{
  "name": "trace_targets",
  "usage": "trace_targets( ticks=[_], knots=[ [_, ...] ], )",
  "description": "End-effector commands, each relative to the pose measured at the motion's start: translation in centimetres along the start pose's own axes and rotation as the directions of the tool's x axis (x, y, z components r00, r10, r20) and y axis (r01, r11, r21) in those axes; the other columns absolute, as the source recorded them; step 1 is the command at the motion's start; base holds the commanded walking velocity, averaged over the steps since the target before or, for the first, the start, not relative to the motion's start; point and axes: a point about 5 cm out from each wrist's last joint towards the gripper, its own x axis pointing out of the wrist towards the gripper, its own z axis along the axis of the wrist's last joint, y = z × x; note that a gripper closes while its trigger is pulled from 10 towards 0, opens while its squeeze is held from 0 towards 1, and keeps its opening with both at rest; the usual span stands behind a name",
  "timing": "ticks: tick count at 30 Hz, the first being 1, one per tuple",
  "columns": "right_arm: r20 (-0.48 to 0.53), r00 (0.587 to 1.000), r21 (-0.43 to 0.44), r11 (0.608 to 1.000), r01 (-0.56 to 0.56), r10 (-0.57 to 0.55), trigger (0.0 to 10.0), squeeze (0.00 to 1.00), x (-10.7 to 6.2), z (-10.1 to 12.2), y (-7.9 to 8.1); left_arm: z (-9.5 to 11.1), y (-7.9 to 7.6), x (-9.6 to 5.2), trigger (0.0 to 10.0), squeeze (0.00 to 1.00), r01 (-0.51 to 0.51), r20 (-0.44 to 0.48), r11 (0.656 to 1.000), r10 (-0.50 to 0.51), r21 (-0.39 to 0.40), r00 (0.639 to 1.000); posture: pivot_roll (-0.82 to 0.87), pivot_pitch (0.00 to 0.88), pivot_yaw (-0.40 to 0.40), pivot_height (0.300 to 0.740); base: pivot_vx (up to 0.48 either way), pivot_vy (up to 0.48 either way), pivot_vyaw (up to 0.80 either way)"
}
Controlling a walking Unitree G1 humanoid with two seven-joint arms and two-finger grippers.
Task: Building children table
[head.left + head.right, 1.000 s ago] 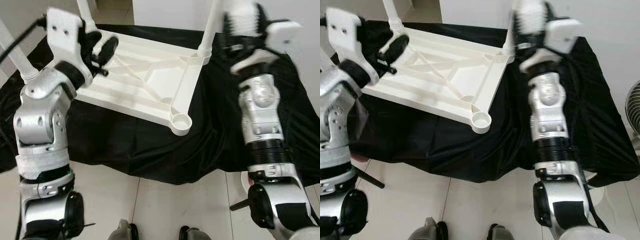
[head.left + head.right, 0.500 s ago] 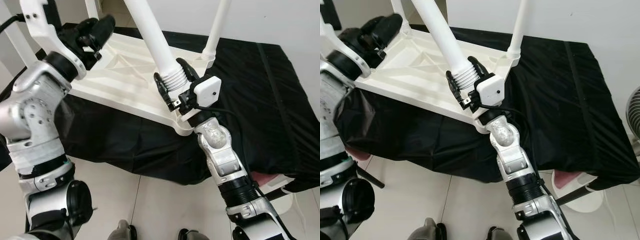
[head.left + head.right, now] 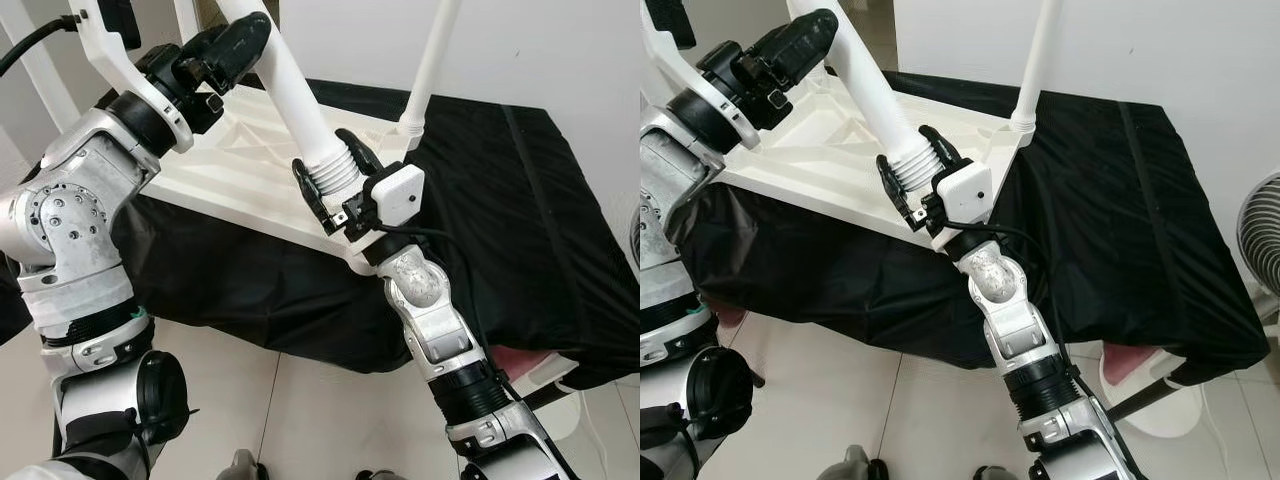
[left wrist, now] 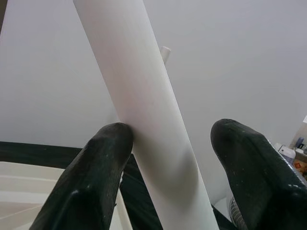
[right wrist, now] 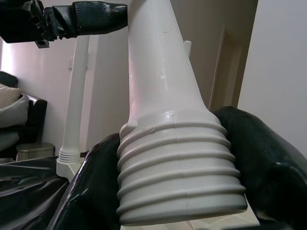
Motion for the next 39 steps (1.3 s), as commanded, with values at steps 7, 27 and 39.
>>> trace_targets(
  ticks=[7, 27, 39],
  knots=[
    [0.057, 0.997, -0.080, 0.995, -0.052, 0.056, 10.0, 0.00, 0.0, 0.9, 1.1, -0.9, 0.6, 1.1, 10.0, 0.00, -0.062, -0.067, 0.998, 0.061, -0.007, 0.996, 0.01, 0.027, 0.031, 0.740, 0.000, 0.000, 0.00],
    [-0.061, 0.997, -0.099, 0.993, -0.062, 0.056, 10.0, 0.00, -1.0, -1.0, 2.0, -1.0, 1.3, 1.0, 0.0, 0.00, -0.120, -0.073, 0.992, 0.117, -0.028, 0.990, 0.01, 0.049, 0.040, 0.740, 0.000, 0.000, 0.00],
    [-0.164, 0.980, -0.033, 0.992, -0.118, 0.111, 10.0, 1.00, -1.5, -2.4, 2.4, -2.3, -0.4, 0.9, 0.0, 0.00, 0.007, -0.145, 0.995, 0.007, 0.100, 0.989, 0.01, 0.060, 0.039, 0.740, 0.000, 0.000, 0.00]
  ],
)
